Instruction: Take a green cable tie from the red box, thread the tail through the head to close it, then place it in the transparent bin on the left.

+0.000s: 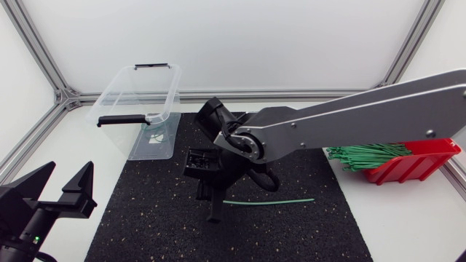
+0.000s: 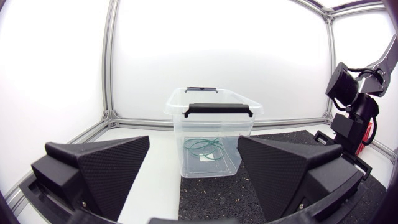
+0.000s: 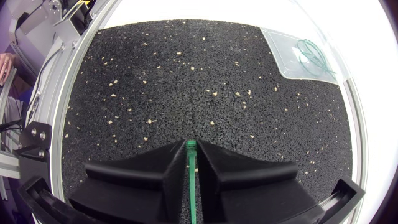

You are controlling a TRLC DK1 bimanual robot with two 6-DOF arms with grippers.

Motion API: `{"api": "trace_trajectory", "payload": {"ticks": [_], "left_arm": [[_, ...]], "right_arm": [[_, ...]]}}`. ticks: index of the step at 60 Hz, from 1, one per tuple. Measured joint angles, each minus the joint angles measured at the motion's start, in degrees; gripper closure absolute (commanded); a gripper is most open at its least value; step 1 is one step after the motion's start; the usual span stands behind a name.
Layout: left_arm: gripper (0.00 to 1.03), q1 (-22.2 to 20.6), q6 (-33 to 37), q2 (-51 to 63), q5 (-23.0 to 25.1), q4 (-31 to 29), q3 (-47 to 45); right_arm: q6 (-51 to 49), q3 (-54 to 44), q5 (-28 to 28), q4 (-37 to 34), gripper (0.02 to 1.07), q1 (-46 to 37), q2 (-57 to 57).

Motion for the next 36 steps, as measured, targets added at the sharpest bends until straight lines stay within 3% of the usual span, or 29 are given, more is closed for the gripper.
{"api": "trace_trajectory", "payload": {"ticks": [3, 8, 11, 36], "left_arm": [[0.04, 0.00, 0.00, 0.00, 0.00, 0.00, 0.00], [0.04, 0.00, 0.00, 0.00, 0.00, 0.00, 0.00], [0.04, 0.00, 0.00, 0.00, 0.00, 0.00, 0.00], [0.04, 0.00, 0.00, 0.00, -0.02, 0.00, 0.00]], "right_arm": [[0.00, 0.00, 0.00, 0.24, 0.66, 0.00, 0.02], [0.00, 0.02, 0.00, 0.44, 0.37, 0.00, 0.11], [0.00, 0.02, 0.11, 0.44, 0.30, 0.00, 0.17], [-0.31, -0.07, 0.66, -2.19, 0.29, -1.92, -1.97]]}}
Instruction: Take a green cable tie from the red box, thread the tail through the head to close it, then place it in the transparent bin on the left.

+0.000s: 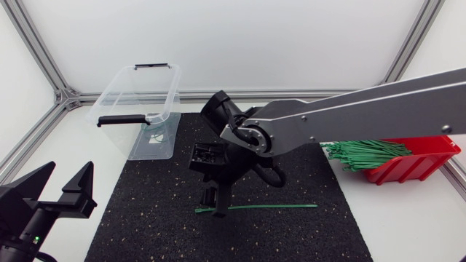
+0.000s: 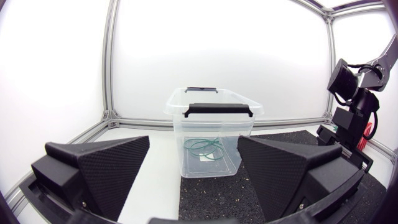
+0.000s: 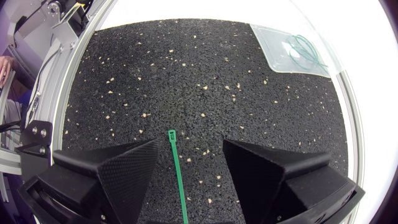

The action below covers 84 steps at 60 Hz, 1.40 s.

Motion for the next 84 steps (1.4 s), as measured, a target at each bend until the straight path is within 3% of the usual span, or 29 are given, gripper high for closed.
{"api": "trace_trajectory", "payload": {"ticks": [9, 32, 60, 81, 84], "left_arm": [[0.04, 0.00, 0.00, 0.00, 0.02, 0.00, 0.00], [0.04, 0.02, 0.00, 0.00, 0.02, 0.00, 0.00], [0.04, 0.07, 0.00, 0.00, 0.02, 0.00, 0.00], [0.04, 0.07, 0.00, 0.00, 0.02, 0.00, 0.00], [0.04, 0.07, 0.00, 0.00, 0.02, 0.00, 0.00]], "right_arm": [[-1.29, -1.22, 0.11, -0.66, 0.30, -2.05, -1.27], [-3.87, -3.32, -0.31, -0.92, 0.57, -2.08, 0.98], [-3.87, -3.32, -0.24, -0.48, 0.65, 0.33, 4.07], [-3.87, -3.32, 0.02, 1.29, 0.65, 0.33, 5.90], [-3.85, -3.32, 0.00, 1.27, 0.70, 0.33, 5.90]]}}
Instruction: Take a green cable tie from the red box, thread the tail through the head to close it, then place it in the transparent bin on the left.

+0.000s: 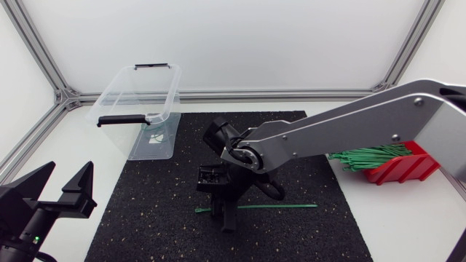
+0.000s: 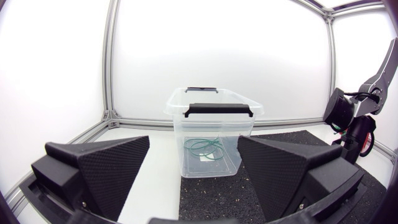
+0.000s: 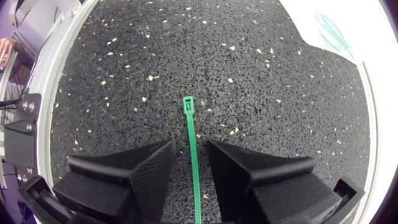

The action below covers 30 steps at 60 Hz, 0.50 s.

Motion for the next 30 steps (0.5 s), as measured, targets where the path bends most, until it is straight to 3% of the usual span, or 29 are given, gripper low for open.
{"api": "trace_trajectory", "payload": {"ticks": [13, 30], "left_arm": [[0.04, 0.00, 0.00, 0.00, 0.00, 0.00, 0.00], [0.04, 0.00, 0.00, 0.00, -0.02, 0.00, 0.00]], "right_arm": [[-0.02, 0.00, 0.15, 0.20, 0.84, 0.35, 0.00], [-0.02, -0.35, 0.37, 0.24, 0.89, 1.51, -0.11]]}}
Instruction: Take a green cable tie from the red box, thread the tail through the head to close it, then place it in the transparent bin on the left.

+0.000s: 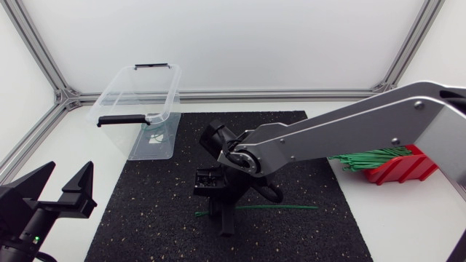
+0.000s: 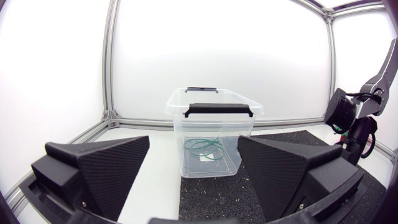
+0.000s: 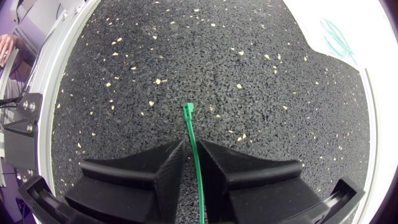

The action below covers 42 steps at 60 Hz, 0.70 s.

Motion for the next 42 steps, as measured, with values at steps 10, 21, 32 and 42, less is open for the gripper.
{"api": "trace_trajectory", "payload": {"ticks": [10, 21, 32, 42], "left_arm": [[0.04, 0.00, 0.00, 0.00, 0.02, 0.00, 0.00], [0.04, 0.00, 0.00, 0.00, 0.02, 0.00, 0.00], [0.04, 0.00, 0.00, 0.00, 0.02, 0.00, 0.00], [0.04, 0.00, 0.00, 0.00, 0.02, 0.00, 0.00]], "right_arm": [[0.00, -1.09, 0.02, 0.83, 0.91, 0.39, -0.57], [0.00, -1.77, 0.22, 1.31, 0.91, 0.42, -0.98], [0.00, -2.78, 1.07, 1.40, 0.84, 0.50, -1.88], [-0.39, -3.37, 1.31, 1.22, 0.77, 0.35, -2.34]]}}
